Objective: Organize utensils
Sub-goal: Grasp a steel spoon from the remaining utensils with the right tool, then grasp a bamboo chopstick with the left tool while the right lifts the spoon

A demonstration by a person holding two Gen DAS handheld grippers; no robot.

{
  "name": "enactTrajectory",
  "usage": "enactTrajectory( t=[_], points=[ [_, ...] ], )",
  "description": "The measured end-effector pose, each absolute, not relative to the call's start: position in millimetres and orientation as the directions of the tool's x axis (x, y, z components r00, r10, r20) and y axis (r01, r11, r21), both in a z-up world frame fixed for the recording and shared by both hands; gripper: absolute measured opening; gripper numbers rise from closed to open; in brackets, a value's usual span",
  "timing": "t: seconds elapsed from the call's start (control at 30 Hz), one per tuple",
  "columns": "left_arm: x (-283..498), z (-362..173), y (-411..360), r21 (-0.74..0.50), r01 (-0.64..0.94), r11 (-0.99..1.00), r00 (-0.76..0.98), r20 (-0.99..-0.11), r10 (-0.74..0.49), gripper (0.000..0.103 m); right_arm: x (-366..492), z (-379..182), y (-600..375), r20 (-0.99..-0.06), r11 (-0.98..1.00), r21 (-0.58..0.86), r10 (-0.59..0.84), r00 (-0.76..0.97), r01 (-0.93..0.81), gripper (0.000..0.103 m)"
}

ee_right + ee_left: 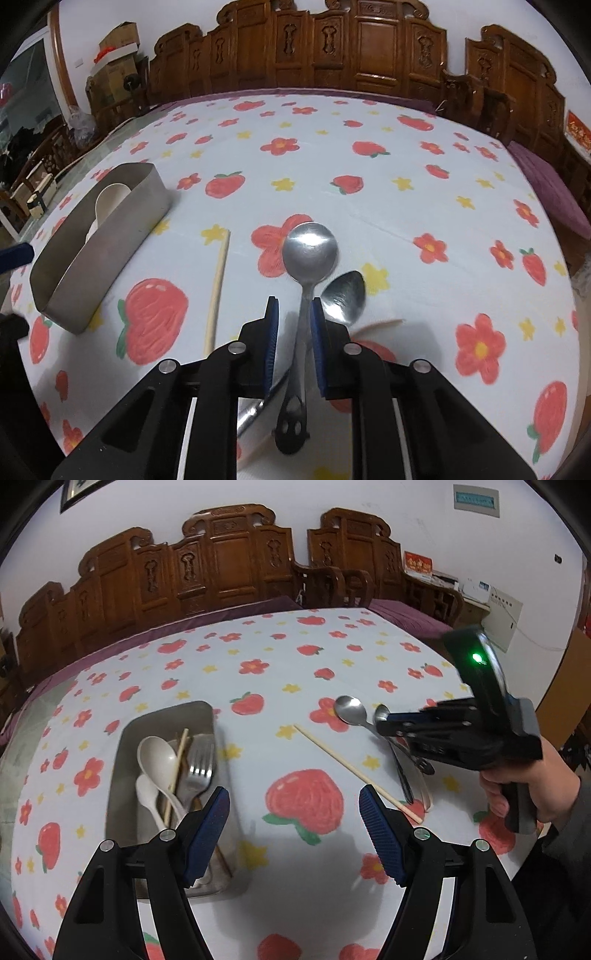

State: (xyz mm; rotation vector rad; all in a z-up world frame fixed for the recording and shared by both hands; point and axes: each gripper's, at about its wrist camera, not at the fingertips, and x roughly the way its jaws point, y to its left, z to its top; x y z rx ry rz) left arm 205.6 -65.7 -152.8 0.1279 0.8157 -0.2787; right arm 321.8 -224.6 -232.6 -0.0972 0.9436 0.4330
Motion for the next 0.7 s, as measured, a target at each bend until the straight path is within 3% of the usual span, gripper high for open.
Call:
enactTrajectory(
  t=[0.43, 0.7],
  points=[
    [211.4, -165.0, -85.7, 0.014, 0.315, 0.949, 0.62, -0.76, -0.194, 0.07, 331.3, -249.4, -211.4, -0.853, 0.891, 0.13, 0.324, 0.409, -0.435, 0.016],
    [212.4, -168.2, -88.5, 0.036, 0.31, 0.95, 0.617, -0.768, -0.173, 0.07, 339.3, -249.9, -203.9, -0.857, 0.917, 0.077, 0.262, 0.444, -0.392, 0.014]
  ],
)
